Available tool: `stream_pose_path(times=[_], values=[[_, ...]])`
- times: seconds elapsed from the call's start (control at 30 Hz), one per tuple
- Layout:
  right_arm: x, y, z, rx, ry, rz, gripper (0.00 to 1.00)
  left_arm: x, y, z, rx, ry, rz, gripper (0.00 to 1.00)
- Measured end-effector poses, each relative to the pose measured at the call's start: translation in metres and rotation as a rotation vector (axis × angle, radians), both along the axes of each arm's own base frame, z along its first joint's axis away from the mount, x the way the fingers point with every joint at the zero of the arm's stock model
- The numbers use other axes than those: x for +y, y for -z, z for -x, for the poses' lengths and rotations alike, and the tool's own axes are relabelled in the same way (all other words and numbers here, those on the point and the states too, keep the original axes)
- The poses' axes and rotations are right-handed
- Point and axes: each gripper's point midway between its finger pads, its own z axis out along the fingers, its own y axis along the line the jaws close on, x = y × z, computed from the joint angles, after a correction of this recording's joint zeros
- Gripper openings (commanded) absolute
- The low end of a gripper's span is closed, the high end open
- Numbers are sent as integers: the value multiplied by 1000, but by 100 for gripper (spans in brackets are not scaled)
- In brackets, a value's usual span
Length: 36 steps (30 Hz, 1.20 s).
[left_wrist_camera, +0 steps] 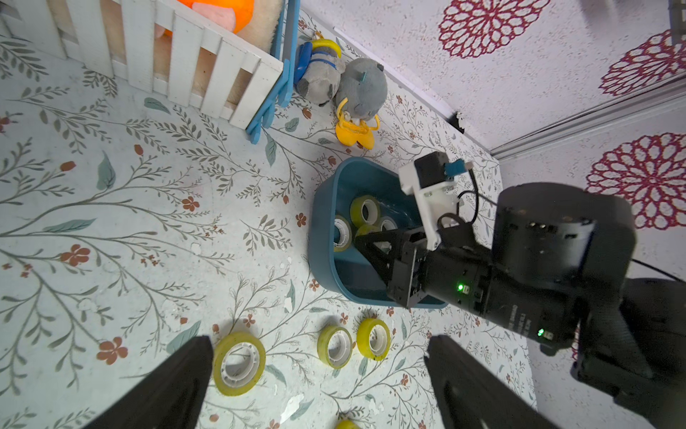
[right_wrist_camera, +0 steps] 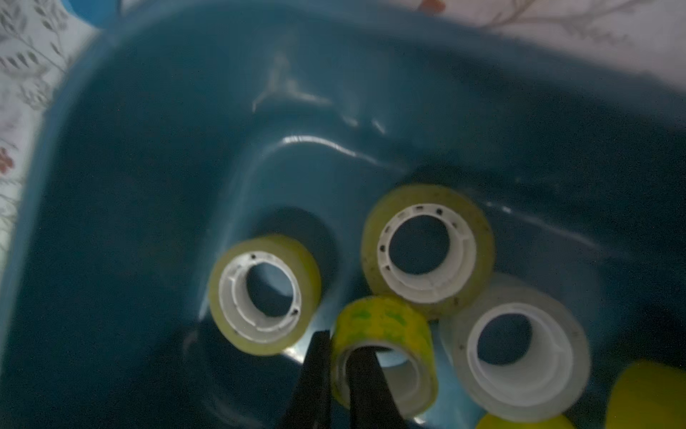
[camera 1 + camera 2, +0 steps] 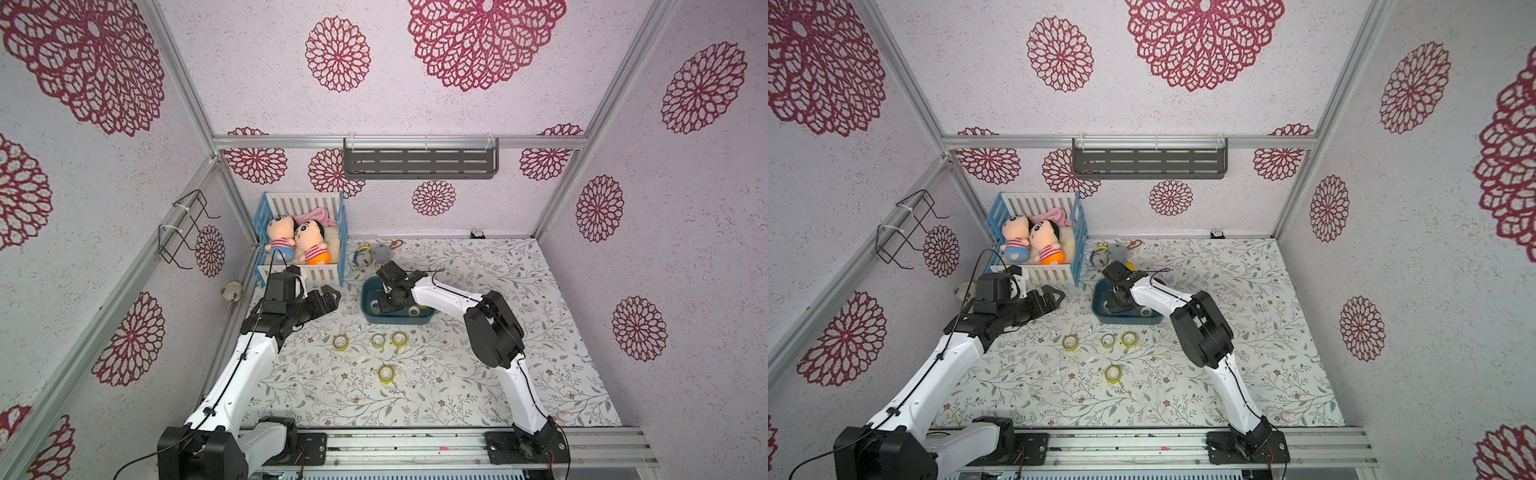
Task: Put the transparent tape into the storage box
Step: Place the tape in the storage box, then pick up the tape at the center of the board.
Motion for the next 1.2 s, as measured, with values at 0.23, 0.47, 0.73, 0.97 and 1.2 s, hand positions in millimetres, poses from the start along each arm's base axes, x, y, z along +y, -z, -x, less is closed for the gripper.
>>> stream_pose_path(times=[0.23, 0.47, 0.73, 0.97, 1.2], values=[[3, -15, 3, -9, -17, -15, 57, -5, 8, -4, 27, 14, 28, 97], [7, -24, 0, -23, -19, -33, 73, -6, 8, -3, 27, 18, 32, 97], [7, -99, -6, -147, -9, -114, 71, -6, 8, -3, 28, 18, 31, 97], [-23, -206, 24, -359, -2, -269, 70, -6, 8, -3, 28, 18, 32, 97], [-73, -180, 83, -345, 41, -299, 66, -14, 11, -3, 35, 41, 31, 97]])
